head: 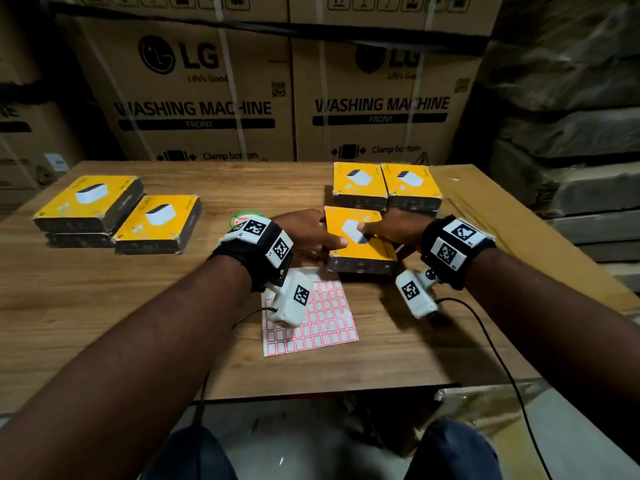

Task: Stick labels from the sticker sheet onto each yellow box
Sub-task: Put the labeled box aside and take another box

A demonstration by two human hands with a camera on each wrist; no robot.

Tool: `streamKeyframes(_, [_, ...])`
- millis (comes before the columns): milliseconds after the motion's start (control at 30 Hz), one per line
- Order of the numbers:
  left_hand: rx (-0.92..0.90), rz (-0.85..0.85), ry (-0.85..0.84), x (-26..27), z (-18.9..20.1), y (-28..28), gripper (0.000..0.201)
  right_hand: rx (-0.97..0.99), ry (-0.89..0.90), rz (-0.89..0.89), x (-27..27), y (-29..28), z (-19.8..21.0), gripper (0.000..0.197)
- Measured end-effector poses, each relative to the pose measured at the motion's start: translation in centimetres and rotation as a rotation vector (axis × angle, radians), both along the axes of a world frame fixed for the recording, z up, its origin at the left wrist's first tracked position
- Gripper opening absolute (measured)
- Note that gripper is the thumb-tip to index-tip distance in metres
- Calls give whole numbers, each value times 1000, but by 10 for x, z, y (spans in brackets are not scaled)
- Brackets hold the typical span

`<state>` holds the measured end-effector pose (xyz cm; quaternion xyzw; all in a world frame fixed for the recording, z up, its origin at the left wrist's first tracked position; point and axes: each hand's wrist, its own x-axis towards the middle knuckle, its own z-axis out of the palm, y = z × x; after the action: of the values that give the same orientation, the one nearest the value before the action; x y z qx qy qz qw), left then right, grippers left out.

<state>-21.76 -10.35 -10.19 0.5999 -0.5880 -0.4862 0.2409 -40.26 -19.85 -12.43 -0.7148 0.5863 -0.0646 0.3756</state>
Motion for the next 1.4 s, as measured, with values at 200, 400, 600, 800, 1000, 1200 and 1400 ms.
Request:
streamKeyframes(200, [-41,-31,-134,-46,-7,-20,33,-48,117,-4,-39,-8,2,68])
streamKeyframes(400, [-84,9,-245,-94,-20,-42,39,-90,146,-38,-78,-13,-3,53])
streamKeyframes(600, [-168,-159,-511,-129,-27,-58,90,-133,129,-27,-101,-17,0,41])
streamKeyframes(800, [-215,-156,-739,-127,-31,-57,71,-74,218,204,-111,-14,11,32])
streamKeyframes(1000, [-265,-125,-801,-129,-34,-56,67,-117,253,224,-106,-11,16,41])
streamKeyframes(1200, [-266,-138,-821,-130,-34,-56,63,-174,410,238,-101,-12,16,50])
streamKeyframes(1400, [-269,-126,-787,-130,-32,-54,58,-222,485,253,-101,-10,16,81])
